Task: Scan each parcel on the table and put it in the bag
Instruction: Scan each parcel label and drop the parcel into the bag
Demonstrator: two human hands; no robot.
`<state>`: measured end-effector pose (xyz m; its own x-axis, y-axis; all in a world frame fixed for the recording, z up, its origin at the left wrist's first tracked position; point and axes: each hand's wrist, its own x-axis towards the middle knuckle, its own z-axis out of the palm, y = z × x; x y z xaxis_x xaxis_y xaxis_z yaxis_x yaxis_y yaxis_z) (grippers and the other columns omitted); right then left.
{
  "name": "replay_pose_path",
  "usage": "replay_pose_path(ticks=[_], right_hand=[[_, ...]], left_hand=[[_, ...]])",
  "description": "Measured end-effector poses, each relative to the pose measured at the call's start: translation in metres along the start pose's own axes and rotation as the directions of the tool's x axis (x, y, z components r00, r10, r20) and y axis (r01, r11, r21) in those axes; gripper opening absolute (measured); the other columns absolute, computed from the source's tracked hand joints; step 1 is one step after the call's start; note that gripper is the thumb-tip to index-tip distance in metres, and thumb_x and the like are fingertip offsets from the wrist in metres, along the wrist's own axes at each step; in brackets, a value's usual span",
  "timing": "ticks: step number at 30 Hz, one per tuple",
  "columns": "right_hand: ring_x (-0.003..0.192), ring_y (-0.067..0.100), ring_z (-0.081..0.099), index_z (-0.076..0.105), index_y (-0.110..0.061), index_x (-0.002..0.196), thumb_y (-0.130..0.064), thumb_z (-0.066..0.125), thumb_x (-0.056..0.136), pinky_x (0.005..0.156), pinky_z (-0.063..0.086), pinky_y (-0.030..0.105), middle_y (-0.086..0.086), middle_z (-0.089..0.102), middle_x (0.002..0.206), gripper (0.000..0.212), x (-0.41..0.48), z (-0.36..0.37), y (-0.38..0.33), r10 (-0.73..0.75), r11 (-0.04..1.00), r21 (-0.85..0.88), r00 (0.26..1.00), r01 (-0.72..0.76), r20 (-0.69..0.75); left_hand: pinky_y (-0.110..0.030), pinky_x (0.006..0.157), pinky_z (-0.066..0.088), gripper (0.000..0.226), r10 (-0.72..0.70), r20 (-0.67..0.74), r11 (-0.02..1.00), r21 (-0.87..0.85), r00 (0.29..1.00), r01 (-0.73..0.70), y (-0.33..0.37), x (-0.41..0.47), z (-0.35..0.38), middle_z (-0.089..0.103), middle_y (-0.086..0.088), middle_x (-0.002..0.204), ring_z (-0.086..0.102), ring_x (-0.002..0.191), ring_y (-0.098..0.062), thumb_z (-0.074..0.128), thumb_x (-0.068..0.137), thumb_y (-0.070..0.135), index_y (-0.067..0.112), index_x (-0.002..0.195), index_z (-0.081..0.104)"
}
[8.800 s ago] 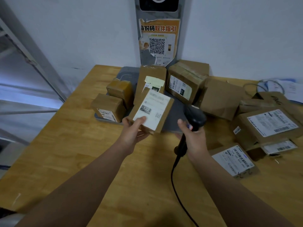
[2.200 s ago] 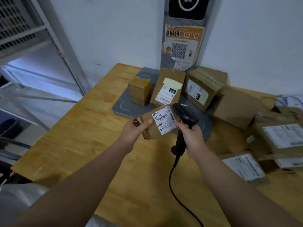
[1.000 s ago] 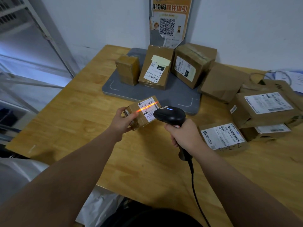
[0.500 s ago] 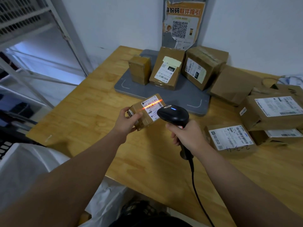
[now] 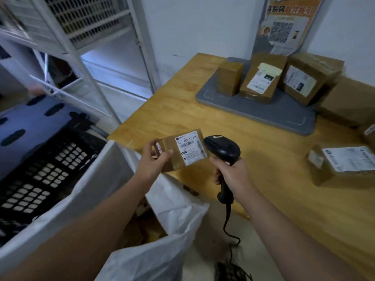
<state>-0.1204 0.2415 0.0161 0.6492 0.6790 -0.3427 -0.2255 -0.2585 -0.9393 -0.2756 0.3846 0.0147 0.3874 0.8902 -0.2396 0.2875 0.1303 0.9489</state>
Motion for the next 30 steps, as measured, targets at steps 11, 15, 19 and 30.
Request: replay_pose_path(ticks=[11, 15, 19, 30], right_hand=[[0.055, 0.022, 0.061, 0.064, -0.004, 0.081, -0.015, 0.071, 0.085, 0.061, 0.052, 0.038, 0.009, 0.061, 0.060, 0.013, -0.072, 0.121, 0.109, 0.051, 0.963, -0.270, 0.995, -0.027, 0.081], [0.068, 0.020, 0.064, 0.060, -0.024, 0.089, -0.024, 0.073, 0.083, 0.069, 0.053, 0.034, 0.001, 0.065, 0.071, 0.015, -0.081, 0.137, 0.117, 0.064, 0.957, -0.288, 0.996, -0.041, 0.069], [0.061, 0.016, 0.063, 0.063, -0.015, 0.092, -0.027, 0.072, 0.084, 0.064, 0.053, 0.032, 0.001, 0.064, 0.065, 0.017, -0.086, 0.145, 0.123, 0.069, 0.950, -0.308, 0.996, -0.048, 0.057], [0.067, 0.021, 0.064, 0.062, -0.014, 0.093, -0.023, 0.072, 0.083, 0.059, 0.052, 0.030, 0.005, 0.065, 0.074, 0.016, -0.085, 0.139, 0.132, 0.073, 0.929, -0.364, 0.997, -0.061, 0.020]], left_hand=[[-0.038, 0.098, 0.041, 0.079, -0.001, 0.108, 0.536, 0.840, 0.994, -0.090, -0.094, -0.065, -0.154, 0.037, -0.006, 0.125, 0.042, 0.119, -0.026, 0.075, 0.075, 0.044, 0.029, 0.140, 0.033], [-0.042, 0.102, 0.036, 0.083, 0.014, 0.173, 0.209, 0.963, 0.985, -0.172, -0.117, -0.067, -0.168, 0.033, -0.009, 0.133, 0.036, 0.122, -0.030, 0.066, 0.077, 0.057, 0.028, 0.144, 0.027], [-0.041, 0.101, 0.037, 0.066, -0.077, 0.187, 0.014, 0.982, 0.979, -0.187, -0.138, -0.064, -0.173, 0.031, -0.011, 0.137, 0.036, 0.124, -0.030, 0.056, 0.088, 0.051, 0.021, 0.142, 0.033], [-0.040, 0.098, 0.039, 0.041, -0.018, 0.305, 0.131, 0.945, 0.952, -0.300, -0.127, -0.060, -0.154, 0.043, -0.012, 0.129, 0.041, 0.121, -0.030, 0.050, 0.095, 0.039, 0.014, 0.127, 0.050]])
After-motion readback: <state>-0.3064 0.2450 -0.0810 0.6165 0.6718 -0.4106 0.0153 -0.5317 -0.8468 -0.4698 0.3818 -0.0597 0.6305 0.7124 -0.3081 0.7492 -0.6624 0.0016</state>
